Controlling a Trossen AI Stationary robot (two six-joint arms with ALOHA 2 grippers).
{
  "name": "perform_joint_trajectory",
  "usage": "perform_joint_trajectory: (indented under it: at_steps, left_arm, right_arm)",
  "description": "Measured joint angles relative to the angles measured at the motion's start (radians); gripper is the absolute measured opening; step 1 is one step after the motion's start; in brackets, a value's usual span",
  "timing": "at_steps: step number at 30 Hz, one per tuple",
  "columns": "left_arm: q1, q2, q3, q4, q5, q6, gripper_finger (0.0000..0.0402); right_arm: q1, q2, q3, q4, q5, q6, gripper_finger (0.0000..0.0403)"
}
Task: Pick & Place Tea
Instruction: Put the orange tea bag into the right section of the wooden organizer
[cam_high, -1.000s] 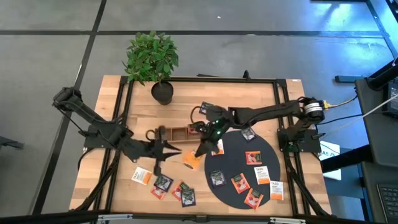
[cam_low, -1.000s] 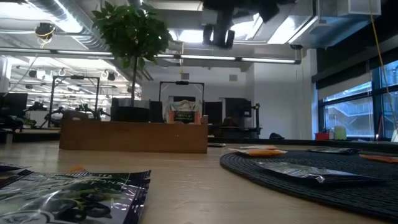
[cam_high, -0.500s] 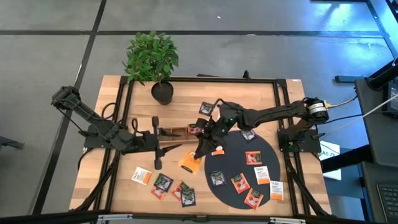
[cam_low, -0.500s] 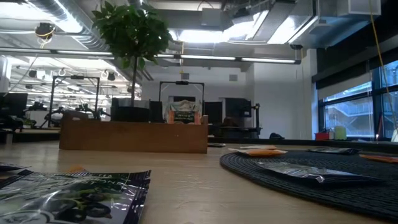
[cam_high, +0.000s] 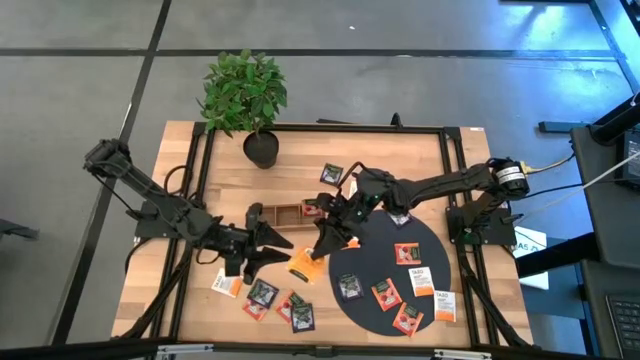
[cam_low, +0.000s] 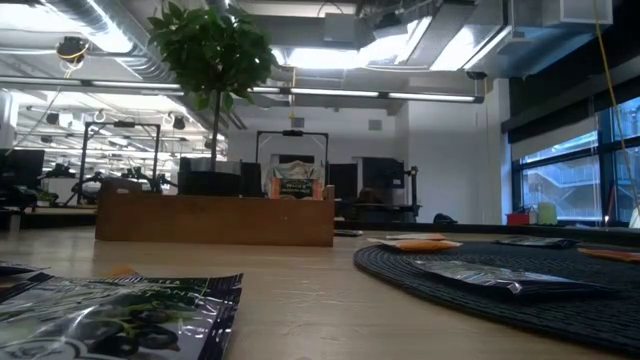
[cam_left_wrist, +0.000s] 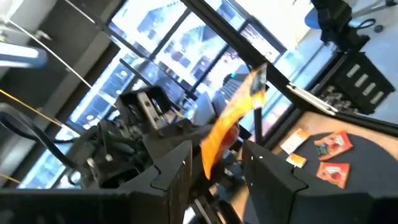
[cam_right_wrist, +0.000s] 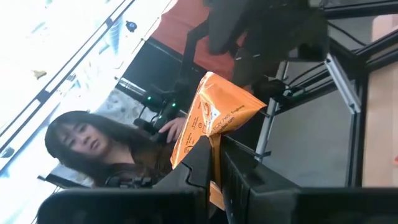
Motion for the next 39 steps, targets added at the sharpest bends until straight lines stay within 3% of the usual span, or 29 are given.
perform_joint_trajectory:
  at_steps: [6,16,31,39]
  left_arm:
    - [0.000,0.016,0.000,0.010,0.007,0.031,0.0137]
    - [0.000,0.020,0.000,0.078,0.128,-0.010,0.0135]
    - [0.001,0.020,0.000,0.081,0.130,-0.010,0.0134]
    - [0.001,0.020,0.000,0.060,0.130,-0.010,0.0089]
  right_arm:
    - [0.000,0.000,0.000,0.000,0.026,-0.001,0.0025]
    - [-0.002,0.000,0.000,-0.013,0.031,0.026,0.0025]
    - [-0.002,0.000,0.000,-0.019,0.080,0.028,0.0026]
    - [-0.002,0.000,0.000,-0.019,0.084,0.028,0.0026]
